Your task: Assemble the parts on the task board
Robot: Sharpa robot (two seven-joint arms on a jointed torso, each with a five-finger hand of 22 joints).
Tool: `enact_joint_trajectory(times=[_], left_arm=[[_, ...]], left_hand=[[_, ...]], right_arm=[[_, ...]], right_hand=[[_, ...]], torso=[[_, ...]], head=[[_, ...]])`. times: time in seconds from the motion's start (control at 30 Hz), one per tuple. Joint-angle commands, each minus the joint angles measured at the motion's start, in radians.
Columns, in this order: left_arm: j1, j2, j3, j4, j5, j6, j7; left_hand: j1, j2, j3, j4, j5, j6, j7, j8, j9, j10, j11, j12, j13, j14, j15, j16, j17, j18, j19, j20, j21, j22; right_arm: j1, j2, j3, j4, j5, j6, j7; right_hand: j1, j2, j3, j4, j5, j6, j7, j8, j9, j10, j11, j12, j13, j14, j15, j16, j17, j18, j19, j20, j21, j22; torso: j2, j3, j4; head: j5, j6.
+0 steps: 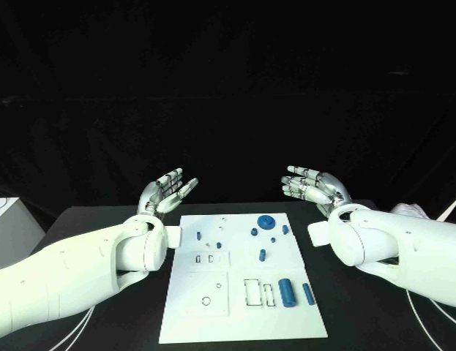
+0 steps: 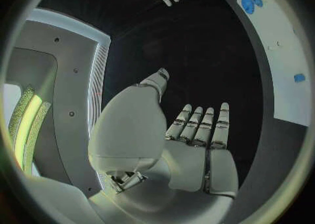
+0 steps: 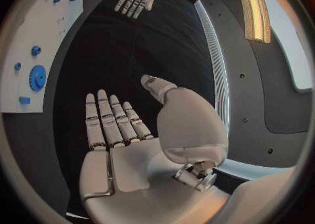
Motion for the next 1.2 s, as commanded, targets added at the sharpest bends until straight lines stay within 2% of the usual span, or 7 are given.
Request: enact_joint_trajectory(times=[0.03, 0.3, 0.37, 0.47, 0.7, 1.0, 1.2], left_arm=[[0.003, 0.005, 0.000, -0.006, 0.012, 0.087, 0.052], [0.006, -0.028, 0.003, 0.024, 0.012, 0.150, 0.028], [0.007, -0.041, 0.009, 0.038, -0.011, 0.178, 0.015], [0.011, -0.060, 0.015, 0.057, -0.036, 0.213, -0.002], [0.019, -0.100, 0.022, 0.113, -0.067, 0.246, -0.012], [0.029, -0.154, 0.032, 0.212, -0.082, 0.261, -0.010], [0.034, -0.188, 0.045, 0.262, -0.084, 0.279, -0.008]], left_hand=[[0.049, -0.005, 0.013, 0.007, 0.008, 0.019, 0.069, 0.008, 0.004, 0.020, 0.007, 0.005, 0.003, 0.018, 0.006, 0.007, 0.002, 0.020, 0.018, 0.009, 0.007, 0.003], [0.061, 0.000, 0.013, 0.015, 0.007, 0.029, 0.075, 0.010, 0.005, 0.033, 0.014, 0.007, 0.004, 0.031, 0.013, 0.010, 0.005, 0.019, 0.019, 0.010, 0.009, 0.004], [0.073, 0.016, 0.028, 0.015, 0.006, 0.096, 0.107, 0.028, 0.017, 0.098, 0.048, 0.016, 0.009, 0.099, 0.027, 0.025, 0.015, 0.030, 0.062, 0.009, 0.024, 0.011], [0.072, 0.018, 0.041, 0.008, 0.006, 0.109, 0.107, 0.032, 0.018, 0.125, 0.049, 0.012, 0.009, 0.267, 0.022, 0.061, 0.039, 0.053, 0.236, 0.008, 0.078, 0.039], [0.058, 0.020, 0.070, -0.014, 0.006, 0.192, 0.108, 0.053, 0.032, 0.305, 0.056, 0.025, 0.020, 0.476, -0.008, 0.132, 0.082, 0.096, 0.344, 0.006, 0.156, 0.067], [0.045, 0.018, 0.099, -0.037, 0.003, 0.299, 0.103, 0.083, 0.050, 0.466, 0.042, 0.060, 0.029, 0.524, -0.025, 0.172, 0.112, 0.108, 0.370, 0.003, 0.193, 0.081], [0.035, 0.015, 0.116, -0.050, 0.002, 0.331, 0.100, 0.094, 0.055, 0.498, 0.033, 0.075, 0.029, 0.549, -0.036, 0.194, 0.133, 0.113, 0.400, -0.004, 0.228, 0.096]], right_arm=[[0.019, -0.002, -0.012, -0.013, -0.082, 0.157, -0.067], [0.044, -0.006, -0.020, -0.032, -0.275, 0.153, -0.055], [0.053, -0.006, -0.020, -0.039, -0.356, 0.137, -0.062], [0.068, -0.008, -0.020, -0.052, -0.498, 0.126, -0.083], [0.100, -0.023, -0.019, -0.041, -0.755, 0.136, -0.174], [0.123, -0.033, -0.016, -0.024, -1.025, 0.182, -0.309], [0.132, -0.015, -0.014, -0.038, -1.166, 0.210, -0.399]], right_hand=[[0.053, -0.003, 0.021, -0.010, 0.006, 0.032, 0.125, 0.010, 0.006, 0.043, 0.006, 0.009, 0.004, 0.042, 0.007, 0.010, 0.004, 0.018, 0.028, 0.007, 0.008, 0.004], [0.125, -0.018, 0.022, -0.060, -0.047, 0.177, 0.107, 0.041, 0.027, 0.240, -0.016, 0.024, 0.014, 0.176, -0.018, 0.037, 0.016, 0.041, 0.156, 0.005, 0.031, 0.016], [0.146, -0.020, 0.028, -0.067, -0.054, 0.306, 0.096, 0.071, 0.050, 0.304, -0.033, 0.035, 0.015, 0.239, -0.040, 0.065, 0.025, 0.059, 0.236, 0.002, 0.057, 0.024], [0.152, -0.029, 0.045, -0.064, -0.051, 0.379, 0.076, 0.105, 0.058, 0.394, -0.060, 0.060, 0.016, 0.335, -0.072, 0.110, 0.048, 0.063, 0.307, -0.022, 0.087, 0.031], [0.165, -0.050, 0.079, -0.064, -0.048, 0.420, 0.061, 0.125, 0.060, 0.453, -0.078, 0.053, 0.013, 0.385, -0.094, 0.129, 0.075, 0.062, 0.359, -0.046, 0.106, 0.033], [0.174, -0.066, 0.053, -0.055, -0.059, 0.459, 0.041, 0.139, 0.062, 0.526, -0.107, 0.038, 0.015, 0.524, -0.144, 0.207, 0.157, 0.061, 0.477, -0.101, 0.191, 0.073], [0.188, -0.061, 0.000, -0.051, -0.065, 0.509, 0.008, 0.147, 0.062, 0.597, -0.148, 0.029, 0.018, 0.748, -0.205, 0.389, 0.318, 0.058, 0.646, -0.187, 0.378, 0.183]], torso=[[0.000, 0.0000, -0.0002], [0.025, 0.0006, -0.0043], [0.033, 0.0012, -0.0046], [0.048, 0.0013, -0.0022], [0.084, 0.0021, 0.0094], [0.129, -0.0003, 0.0160], [0.157, -0.0015, 0.0169]], head=[[0.000, 0.000], [0.008, -0.022], [0.005, -0.025], [-0.001, -0.021], [-0.007, -0.014], [-0.015, -0.001], [-0.016, 0.011]])
